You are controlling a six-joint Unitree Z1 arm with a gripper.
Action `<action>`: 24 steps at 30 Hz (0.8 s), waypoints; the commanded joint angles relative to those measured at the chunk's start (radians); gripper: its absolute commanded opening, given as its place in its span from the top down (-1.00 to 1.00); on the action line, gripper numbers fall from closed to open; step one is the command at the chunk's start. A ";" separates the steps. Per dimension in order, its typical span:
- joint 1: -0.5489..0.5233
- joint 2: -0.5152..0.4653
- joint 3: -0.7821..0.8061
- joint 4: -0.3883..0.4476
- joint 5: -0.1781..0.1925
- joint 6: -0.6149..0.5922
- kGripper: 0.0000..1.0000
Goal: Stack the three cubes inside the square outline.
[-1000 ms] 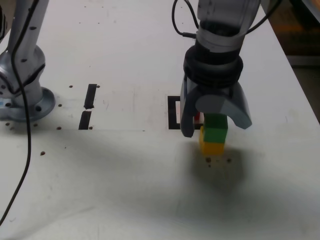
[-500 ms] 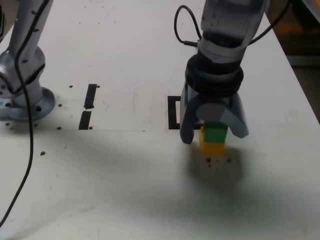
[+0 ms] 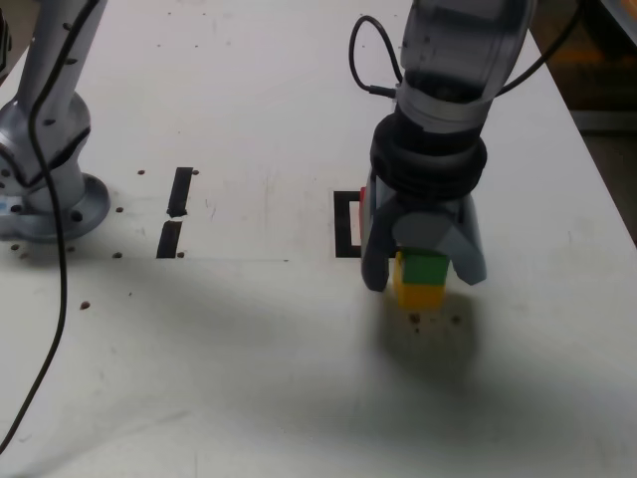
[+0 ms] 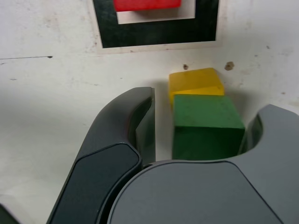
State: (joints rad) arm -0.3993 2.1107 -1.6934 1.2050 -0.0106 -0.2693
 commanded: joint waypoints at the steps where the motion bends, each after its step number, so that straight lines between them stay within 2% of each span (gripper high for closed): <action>1: -0.005 0.000 -0.010 -0.010 0.009 -0.001 0.06; 16: -0.007 -0.012 -0.011 -0.020 0.015 -0.004 0.39; 24: -0.021 -0.052 -0.036 0.052 0.048 -0.025 0.46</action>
State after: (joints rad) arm -0.4174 2.0742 -1.7241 1.2480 0.0329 -0.2914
